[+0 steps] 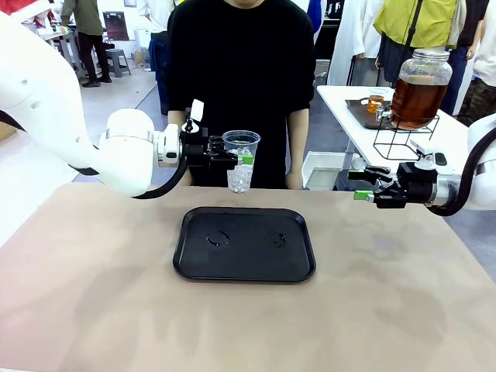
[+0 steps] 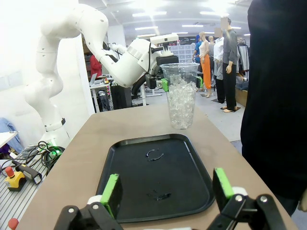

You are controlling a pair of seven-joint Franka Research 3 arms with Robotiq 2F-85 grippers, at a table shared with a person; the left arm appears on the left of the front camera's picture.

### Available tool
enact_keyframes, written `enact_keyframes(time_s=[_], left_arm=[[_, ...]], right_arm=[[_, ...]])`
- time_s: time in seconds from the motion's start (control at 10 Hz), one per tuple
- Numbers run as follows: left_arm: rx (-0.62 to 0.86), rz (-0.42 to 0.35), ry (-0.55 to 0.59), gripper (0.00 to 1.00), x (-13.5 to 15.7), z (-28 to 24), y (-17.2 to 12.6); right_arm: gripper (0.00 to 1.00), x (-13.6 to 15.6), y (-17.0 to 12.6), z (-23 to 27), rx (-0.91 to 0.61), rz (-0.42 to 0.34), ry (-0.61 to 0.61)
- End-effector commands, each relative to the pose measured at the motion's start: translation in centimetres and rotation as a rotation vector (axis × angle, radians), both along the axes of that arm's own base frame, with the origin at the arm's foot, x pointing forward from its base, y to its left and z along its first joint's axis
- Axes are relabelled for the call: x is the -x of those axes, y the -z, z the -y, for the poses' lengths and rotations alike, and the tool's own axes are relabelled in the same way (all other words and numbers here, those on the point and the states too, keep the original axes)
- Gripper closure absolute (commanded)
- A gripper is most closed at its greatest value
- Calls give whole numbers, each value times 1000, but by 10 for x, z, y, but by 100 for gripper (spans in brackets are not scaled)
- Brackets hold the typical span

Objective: Pour the drink into the iced cup.
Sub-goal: Open the gripper to release the iced cup you were holding.

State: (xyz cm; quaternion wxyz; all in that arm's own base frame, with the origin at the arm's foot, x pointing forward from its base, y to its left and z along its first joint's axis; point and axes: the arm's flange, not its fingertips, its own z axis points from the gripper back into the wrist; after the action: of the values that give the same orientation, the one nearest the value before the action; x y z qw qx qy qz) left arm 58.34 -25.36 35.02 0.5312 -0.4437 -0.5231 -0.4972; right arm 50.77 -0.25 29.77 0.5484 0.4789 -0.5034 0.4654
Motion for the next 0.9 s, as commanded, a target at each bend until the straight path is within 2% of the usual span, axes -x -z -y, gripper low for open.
enact_keyframes(time_s=[0.0, 0.8], left_arm=[[2, 7, 2, 20, 1, 1, -4], [2, 7, 2, 20, 1, 1, -4]], right_arm=[[0, -1, -2, 0, 3, 4, 4], [0, -1, -2, 0, 3, 4, 4]])
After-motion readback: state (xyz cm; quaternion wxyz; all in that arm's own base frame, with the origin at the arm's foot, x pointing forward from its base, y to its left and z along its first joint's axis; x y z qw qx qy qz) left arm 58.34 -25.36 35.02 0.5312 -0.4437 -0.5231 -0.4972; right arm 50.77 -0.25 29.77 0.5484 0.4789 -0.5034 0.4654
